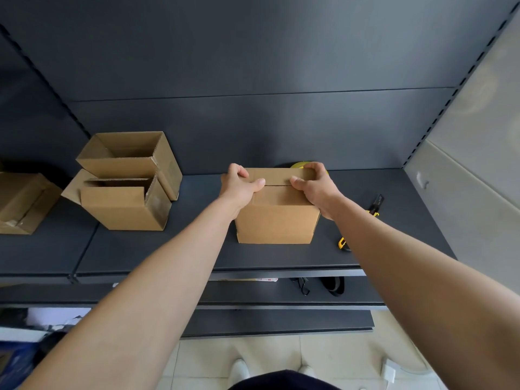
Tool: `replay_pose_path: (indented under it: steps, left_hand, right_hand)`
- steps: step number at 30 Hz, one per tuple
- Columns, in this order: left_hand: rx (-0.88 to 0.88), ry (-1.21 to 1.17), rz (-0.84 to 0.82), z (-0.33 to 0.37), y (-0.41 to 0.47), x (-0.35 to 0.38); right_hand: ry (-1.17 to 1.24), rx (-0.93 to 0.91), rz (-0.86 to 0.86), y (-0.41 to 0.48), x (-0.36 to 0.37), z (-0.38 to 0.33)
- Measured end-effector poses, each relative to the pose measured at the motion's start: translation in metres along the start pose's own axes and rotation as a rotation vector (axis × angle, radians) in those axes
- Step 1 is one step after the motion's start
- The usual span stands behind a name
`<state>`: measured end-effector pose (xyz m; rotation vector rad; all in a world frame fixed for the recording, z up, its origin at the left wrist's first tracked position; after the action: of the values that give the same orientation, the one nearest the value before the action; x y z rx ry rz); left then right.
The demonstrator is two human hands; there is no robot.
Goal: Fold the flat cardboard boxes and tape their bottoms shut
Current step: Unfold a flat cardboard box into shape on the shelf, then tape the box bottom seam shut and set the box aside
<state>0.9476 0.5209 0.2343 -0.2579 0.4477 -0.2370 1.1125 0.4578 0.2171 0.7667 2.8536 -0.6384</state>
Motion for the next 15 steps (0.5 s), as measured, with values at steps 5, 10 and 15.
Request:
replay_pose_path:
  steps: [5, 10, 15]
  left_hand:
    - [-0.078, -0.019, -0.059, 0.003, 0.003, -0.004]
    - [-0.085, 0.06, -0.066, 0.006, 0.005, -0.006]
    - [-0.07, 0.122, -0.031, 0.006, 0.007, -0.004]
  right_hand:
    - [-0.011, -0.021, -0.017, 0.004, 0.0, 0.003]
    - [0.11, -0.009, 0.048, 0.03, -0.029, 0.015]
    - [-0.439, -0.021, 0.104, 0.069, -0.038, 0.024]
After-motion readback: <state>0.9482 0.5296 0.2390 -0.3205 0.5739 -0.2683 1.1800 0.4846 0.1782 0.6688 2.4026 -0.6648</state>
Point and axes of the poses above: each hand's wrist, its own y-axis towards the middle knuckle, its own x-axis out of the palm, z = x × y, the point moved 1 cm from there along y, towards the middle knuckle, and after that the axes turned 2 degrees about z, right-handed, at the moved point
